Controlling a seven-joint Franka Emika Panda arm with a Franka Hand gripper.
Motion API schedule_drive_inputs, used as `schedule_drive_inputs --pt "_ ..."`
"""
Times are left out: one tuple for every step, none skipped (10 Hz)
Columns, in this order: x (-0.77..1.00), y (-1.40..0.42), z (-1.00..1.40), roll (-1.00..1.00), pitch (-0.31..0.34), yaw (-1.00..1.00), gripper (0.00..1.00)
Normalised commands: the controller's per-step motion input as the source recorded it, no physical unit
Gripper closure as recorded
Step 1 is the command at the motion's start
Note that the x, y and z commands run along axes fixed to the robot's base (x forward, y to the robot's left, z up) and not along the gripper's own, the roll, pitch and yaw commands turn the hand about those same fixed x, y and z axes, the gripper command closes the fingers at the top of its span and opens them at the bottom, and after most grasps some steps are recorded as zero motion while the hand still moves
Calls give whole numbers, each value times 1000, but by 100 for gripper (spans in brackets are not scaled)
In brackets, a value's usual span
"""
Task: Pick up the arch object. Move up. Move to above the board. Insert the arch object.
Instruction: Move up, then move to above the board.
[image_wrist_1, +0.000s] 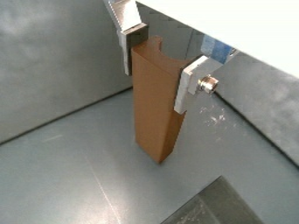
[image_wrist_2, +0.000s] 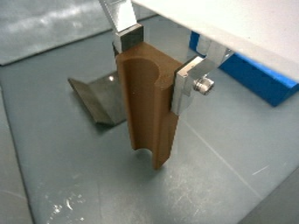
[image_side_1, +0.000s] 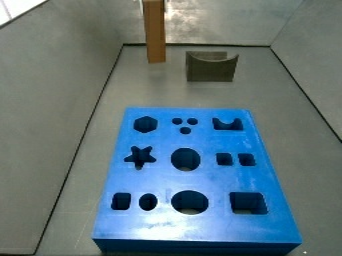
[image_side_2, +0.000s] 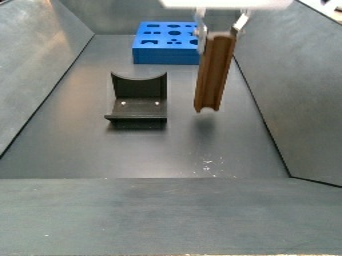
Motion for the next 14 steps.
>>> schedule_drive_inputs --pt "1 14 417 22 57 -6 100" --pt "7 15 256 29 71 -7 100" --pt "205 -232 1000 -5 193 -115 100" --pt "208 -239 1000 -2 205 -107 100" --pt "191 -211 1000 1 199 -64 100" --pt "164 -183 1000 10 148 -22 100" --pt "152 -177 1000 14 124 -8 100" --pt "131 -157 1000 19 97 12 100" --pt "119 -141 1000 21 89 20 100" --pt "104 -120 1000 23 91 30 100" --pt "78 -92 872 25 92 34 100" --pt "54 -62 710 26 89 34 100" --pt "35 -44 547 27 89 35 100" --pt "24 -31 334 29 87 37 100"
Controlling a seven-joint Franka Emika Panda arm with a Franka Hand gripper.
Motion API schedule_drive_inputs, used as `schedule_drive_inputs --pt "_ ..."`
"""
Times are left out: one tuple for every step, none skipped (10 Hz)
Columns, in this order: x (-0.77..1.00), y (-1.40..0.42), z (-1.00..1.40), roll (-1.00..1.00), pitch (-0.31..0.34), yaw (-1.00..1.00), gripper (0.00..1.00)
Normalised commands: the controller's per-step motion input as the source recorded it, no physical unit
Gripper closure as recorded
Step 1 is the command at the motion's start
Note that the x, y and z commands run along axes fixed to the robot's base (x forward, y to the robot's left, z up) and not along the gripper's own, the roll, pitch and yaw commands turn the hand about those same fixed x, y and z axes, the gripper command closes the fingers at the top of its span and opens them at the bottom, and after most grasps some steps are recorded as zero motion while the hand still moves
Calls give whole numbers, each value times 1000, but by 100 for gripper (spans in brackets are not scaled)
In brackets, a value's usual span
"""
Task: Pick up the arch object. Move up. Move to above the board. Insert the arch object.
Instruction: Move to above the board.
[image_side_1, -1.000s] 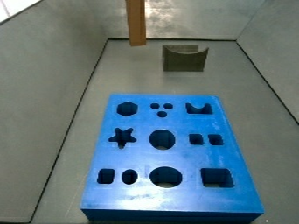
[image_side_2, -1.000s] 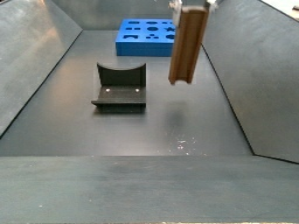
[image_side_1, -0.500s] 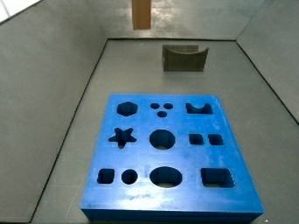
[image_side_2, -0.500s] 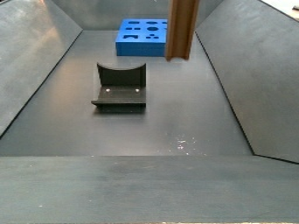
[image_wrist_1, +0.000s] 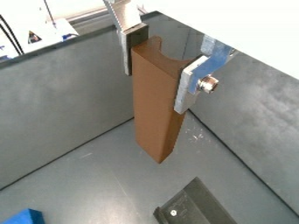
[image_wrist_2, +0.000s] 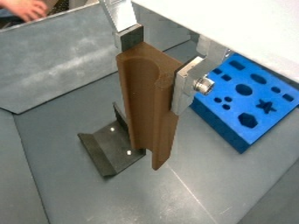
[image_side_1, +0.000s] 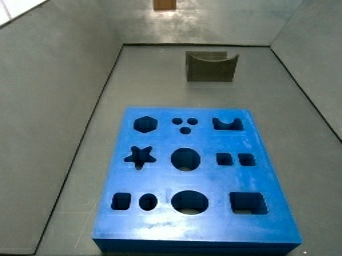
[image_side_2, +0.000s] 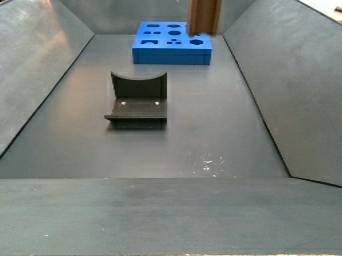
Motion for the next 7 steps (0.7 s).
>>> schedule_drive_inputs --pt "18 -24 174 31 87 38 100" --pt "8 -1000 -14 87 348 -811 100" --pt "9 -1000 -17 87 338 -798 100" --pt "18 -1000 -12 61 271 -519 100" --pt "25 -1000 -12 4 227 -327 100" --pt "37 -1000 -8 -22 177 -121 100" --pt "42 -1000 -7 -27 162 -64 100"
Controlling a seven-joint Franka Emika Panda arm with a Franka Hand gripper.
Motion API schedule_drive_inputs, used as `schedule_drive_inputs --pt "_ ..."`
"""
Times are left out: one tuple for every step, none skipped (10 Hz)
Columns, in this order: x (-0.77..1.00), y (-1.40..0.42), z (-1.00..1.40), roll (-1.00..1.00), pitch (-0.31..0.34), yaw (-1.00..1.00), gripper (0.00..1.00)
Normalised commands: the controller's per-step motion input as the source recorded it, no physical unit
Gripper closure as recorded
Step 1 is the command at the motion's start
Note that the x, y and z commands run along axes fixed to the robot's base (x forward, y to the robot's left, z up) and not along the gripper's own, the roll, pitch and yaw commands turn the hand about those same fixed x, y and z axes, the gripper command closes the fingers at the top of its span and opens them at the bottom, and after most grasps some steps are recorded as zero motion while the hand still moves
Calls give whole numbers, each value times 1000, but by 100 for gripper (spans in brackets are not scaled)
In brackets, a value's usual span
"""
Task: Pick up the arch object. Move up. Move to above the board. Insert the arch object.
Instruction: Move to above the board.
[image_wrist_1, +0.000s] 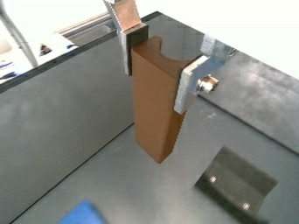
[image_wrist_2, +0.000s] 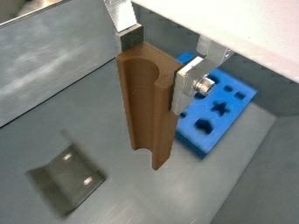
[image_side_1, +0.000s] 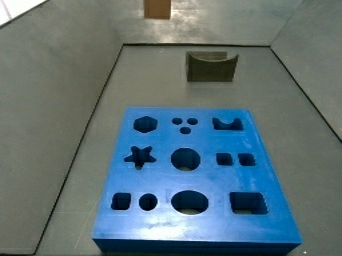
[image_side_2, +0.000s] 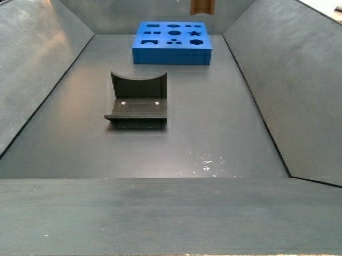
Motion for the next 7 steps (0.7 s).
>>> schedule_drive_inputs --pt "53 -1000 -1 -7 141 -24 100" --pt "65 -1000 -1 -18 133 -12 100" --pt "87 -1000 6 -1 128 -6 100" --pt "99 -1000 13 -8 129 -2 100" --pt "114 -815 19 5 132 7 100" --pt "105 -632 24 7 131 14 100" --pt "78 -279 29 17 124 8 100"
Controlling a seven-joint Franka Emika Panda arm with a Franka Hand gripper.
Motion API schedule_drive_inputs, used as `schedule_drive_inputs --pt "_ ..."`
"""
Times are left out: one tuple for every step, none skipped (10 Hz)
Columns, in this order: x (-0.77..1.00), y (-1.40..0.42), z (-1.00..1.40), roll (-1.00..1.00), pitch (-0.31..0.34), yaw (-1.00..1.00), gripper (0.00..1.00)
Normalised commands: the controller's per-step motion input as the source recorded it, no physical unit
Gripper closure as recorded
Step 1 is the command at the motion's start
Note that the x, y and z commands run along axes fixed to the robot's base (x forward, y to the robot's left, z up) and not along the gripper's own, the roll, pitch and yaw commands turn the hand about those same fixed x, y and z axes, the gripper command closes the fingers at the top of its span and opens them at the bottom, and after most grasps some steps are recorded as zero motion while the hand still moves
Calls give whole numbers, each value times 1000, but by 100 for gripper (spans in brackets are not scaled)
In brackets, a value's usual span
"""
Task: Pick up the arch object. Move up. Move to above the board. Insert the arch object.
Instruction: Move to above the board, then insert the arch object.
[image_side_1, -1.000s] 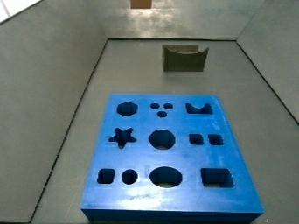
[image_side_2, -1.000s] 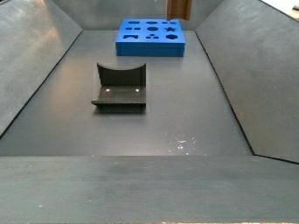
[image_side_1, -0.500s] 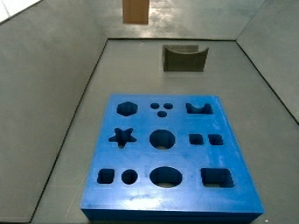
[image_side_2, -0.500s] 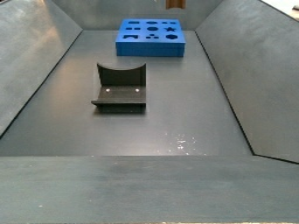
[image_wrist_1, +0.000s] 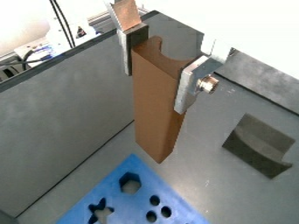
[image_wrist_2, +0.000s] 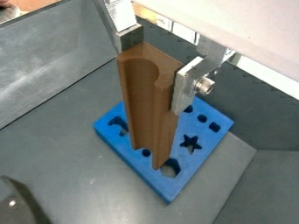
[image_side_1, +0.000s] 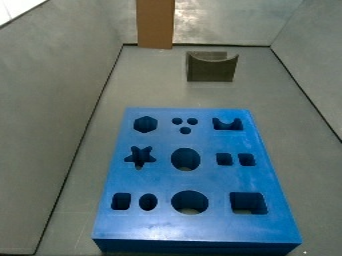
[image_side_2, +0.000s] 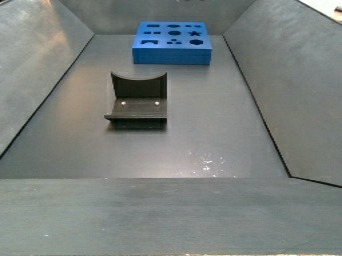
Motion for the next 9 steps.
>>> schedule_drive_inputs --pt "68 -205 26 21 117 11 100" --pt "46 0 0 0 0 0 100" --pt "206 0 -51 -1 -10 0 100" --pt "377 0 -74 0 -13 0 100" --pt "531 0 -63 0 -19 0 100" --pt "723 0 -131 0 -19 -6 100" --pt "760 -23 -163 0 -20 -34 100" --pt "897 -31 -157 0 -14 -34 100" --pt "929 -123 -243 39 0 -63 100"
